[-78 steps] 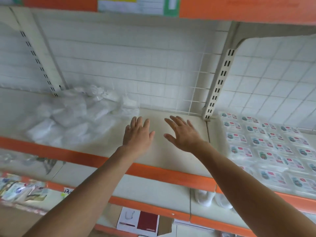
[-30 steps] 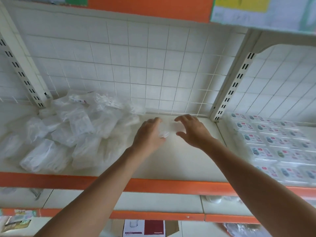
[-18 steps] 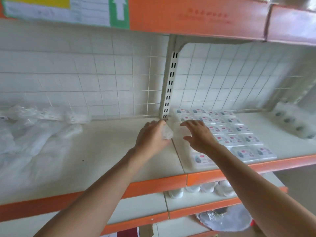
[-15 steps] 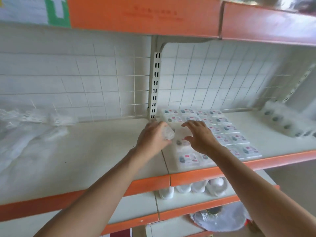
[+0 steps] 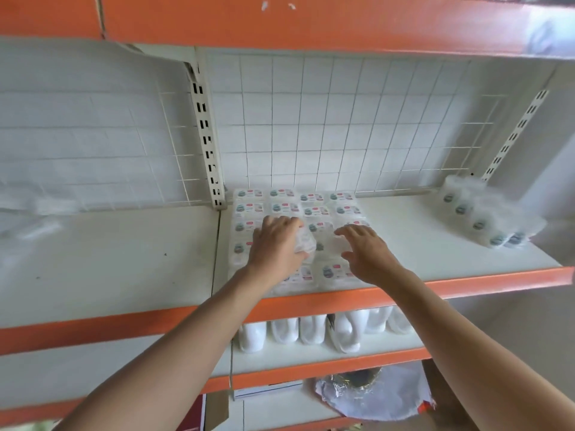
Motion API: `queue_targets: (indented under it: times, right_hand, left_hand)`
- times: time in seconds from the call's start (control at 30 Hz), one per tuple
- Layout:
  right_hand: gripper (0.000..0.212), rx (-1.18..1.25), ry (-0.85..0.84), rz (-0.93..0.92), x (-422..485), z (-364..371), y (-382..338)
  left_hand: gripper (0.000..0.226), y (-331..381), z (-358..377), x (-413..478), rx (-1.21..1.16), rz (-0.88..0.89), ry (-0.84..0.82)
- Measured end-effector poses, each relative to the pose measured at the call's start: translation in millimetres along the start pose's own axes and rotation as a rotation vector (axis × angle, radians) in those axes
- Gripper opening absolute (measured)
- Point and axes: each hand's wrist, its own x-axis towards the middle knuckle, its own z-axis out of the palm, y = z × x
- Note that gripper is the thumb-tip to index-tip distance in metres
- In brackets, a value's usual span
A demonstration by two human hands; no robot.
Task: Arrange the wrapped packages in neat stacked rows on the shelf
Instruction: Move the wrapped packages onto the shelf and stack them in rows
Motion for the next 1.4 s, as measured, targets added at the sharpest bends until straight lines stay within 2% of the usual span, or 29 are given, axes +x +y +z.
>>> queue_targets:
  times: [0.2,0.43,0.6,0.73,0.83,1.07,1.13,1.27,1.4]
  right_hand:
    - [0.055,0.034,-0.057,-0.056,-0.9,1.1,5.6]
    - [0.05,0.182,0.075,-0.254,-3.9,-6.7,-18.6]
    - [0.041,0.341,0.098,-0.317,1.4,-7.1,-43.6]
    - [0.03,0.431,0.068,-0.244,1.5,-13.7,-62.3]
    - [0.035,0.568,-0.019,-0.138,-2.1,-19.3,-74.8]
    - [0.026,0.865,-0.093,-0.058,-0.7,-18.9,-99.0]
    - [0.031,0.858,-0.048,-0.054,1.2,-17.8,-101.3]
    - [0.056,0.7,0.061,-0.079,4.5,-14.4,-101.5]
    - [0.061,0.646,0.137,-0.12,7.0,-11.0,-104.3]
  left_hand:
    - [0.057,20.4,-2.1,-0.8,-0.095,-0.085,0.054]
    - [0.06,19.4,-9.6,-1.6,-0.382,-0.162,0.052]
    - [0.051,7.2,-23.0,-1.5,-0.537,-0.21,0.074]
    - [0.043,-9.0,-33.3,-3.4,-0.687,-0.332,0.079]
    - [0.04,-17.8,-37.0,-5.0,-0.901,-0.436,0.104]
    - [0.029,-30.5,-45.4,-6.4,-1.176,-0.513,0.145]
    - [0.025,-37.1,-46.5,-7.6,-1.159,-0.496,0.12]
    - [0.03,-52.5,-44.9,-9.1,-1.027,-0.46,0.083]
    - [0.038,-58.5,-44.2,-11.4,-1.024,-0.469,0.06]
